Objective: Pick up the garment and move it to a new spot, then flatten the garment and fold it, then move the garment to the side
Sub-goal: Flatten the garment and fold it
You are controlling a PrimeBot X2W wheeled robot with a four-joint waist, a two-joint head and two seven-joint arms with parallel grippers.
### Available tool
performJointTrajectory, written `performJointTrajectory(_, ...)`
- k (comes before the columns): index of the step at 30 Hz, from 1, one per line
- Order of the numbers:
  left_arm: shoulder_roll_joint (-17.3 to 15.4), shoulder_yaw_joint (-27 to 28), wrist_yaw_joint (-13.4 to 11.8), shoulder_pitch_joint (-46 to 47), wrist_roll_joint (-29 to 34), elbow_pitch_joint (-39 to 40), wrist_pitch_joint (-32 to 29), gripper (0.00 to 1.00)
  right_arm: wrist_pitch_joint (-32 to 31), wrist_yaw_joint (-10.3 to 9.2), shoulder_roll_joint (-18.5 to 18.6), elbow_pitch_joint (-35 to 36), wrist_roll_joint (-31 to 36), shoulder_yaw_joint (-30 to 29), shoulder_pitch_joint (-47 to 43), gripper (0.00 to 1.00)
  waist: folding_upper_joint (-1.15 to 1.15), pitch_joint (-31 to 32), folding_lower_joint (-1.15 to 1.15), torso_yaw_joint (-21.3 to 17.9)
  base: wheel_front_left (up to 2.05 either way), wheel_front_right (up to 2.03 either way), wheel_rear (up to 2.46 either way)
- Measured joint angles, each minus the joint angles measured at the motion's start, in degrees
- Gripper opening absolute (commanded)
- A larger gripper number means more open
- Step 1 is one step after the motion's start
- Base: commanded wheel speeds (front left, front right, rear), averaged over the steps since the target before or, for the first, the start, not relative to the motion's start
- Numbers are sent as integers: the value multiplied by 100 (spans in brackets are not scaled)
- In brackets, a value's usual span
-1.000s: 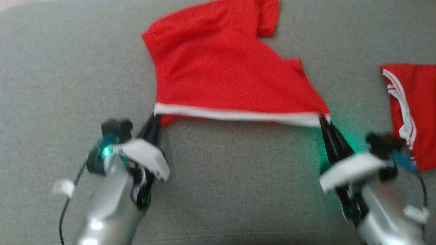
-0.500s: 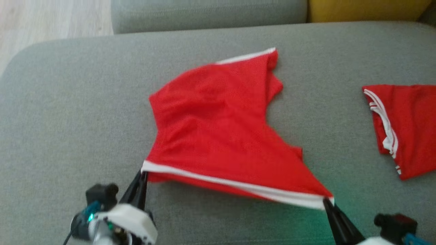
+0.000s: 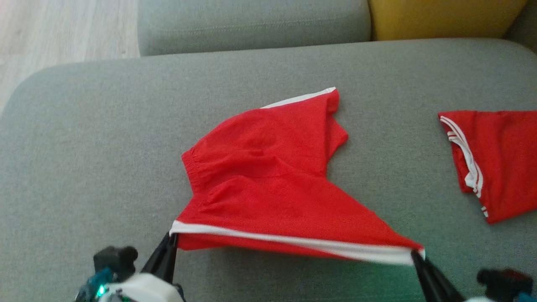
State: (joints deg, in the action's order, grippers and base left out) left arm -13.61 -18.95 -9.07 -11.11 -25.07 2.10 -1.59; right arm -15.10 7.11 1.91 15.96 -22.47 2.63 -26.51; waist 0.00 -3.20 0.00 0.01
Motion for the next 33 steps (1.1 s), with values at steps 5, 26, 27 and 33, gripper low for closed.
performJointTrajectory(5,-26,-2,110,596,-42,-66,-135,0,-5,0,16,-278,147,-84,1056,0,0,-250,0,55,0,0,0)
performJointTrajectory(26,508,-45,1037,4108,-482,-2374,-222,0,422,0,1203,-4094,-407,858,6487,0,0,-1816,0,592,0,0,0)
performJointTrajectory(27,548,-65,1084,4211,-495,-2513,-191,0,517,0,1224,-4303,-438,918,6646,0,0,-1862,0,630,0,0,0)
performJointTrajectory(33,758,-108,1255,4736,-566,-3320,-74,0,1024,0,1303,-5400,-691,1430,7315,0,0,-2084,0,805,0,0,0)
